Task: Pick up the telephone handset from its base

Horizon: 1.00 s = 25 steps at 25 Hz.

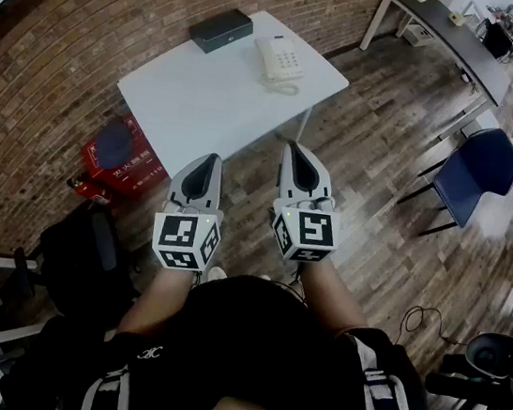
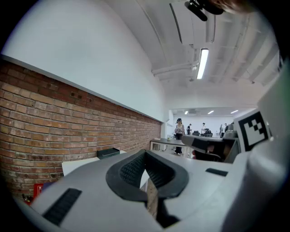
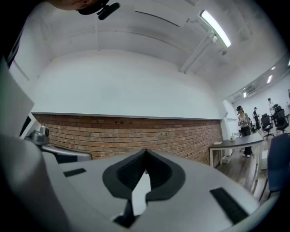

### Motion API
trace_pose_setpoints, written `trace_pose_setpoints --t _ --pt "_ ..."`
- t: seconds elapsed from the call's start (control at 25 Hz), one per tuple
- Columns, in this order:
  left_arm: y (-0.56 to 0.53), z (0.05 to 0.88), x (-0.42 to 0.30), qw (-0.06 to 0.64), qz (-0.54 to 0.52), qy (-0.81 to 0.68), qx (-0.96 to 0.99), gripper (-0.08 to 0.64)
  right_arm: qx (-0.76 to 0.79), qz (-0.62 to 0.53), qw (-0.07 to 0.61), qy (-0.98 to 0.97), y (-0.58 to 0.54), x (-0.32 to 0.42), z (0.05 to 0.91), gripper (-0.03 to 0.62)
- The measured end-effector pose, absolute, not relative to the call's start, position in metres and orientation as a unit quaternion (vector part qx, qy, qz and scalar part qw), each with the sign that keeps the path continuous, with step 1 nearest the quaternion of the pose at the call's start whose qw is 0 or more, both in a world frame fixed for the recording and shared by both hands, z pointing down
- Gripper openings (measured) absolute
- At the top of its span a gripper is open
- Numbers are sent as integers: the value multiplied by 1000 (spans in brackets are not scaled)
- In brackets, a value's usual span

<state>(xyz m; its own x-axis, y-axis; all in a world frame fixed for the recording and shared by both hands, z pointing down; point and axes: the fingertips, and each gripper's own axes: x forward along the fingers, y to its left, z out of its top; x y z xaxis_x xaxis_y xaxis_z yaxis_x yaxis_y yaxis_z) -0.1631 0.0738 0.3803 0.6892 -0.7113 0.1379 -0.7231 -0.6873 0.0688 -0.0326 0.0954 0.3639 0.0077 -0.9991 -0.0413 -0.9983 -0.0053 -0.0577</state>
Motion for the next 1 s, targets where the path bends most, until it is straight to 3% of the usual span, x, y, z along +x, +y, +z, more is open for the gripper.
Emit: trace_pose_setpoints --t 0.48,1.0 --pt "89 378 -143 53 51 -381 922 -2 -711 -7 72 699 113 -20 358 -3" --pt "128 384 -106 43 43 -385 921 -3 -697 17 51 715 148 -1 371 -3"
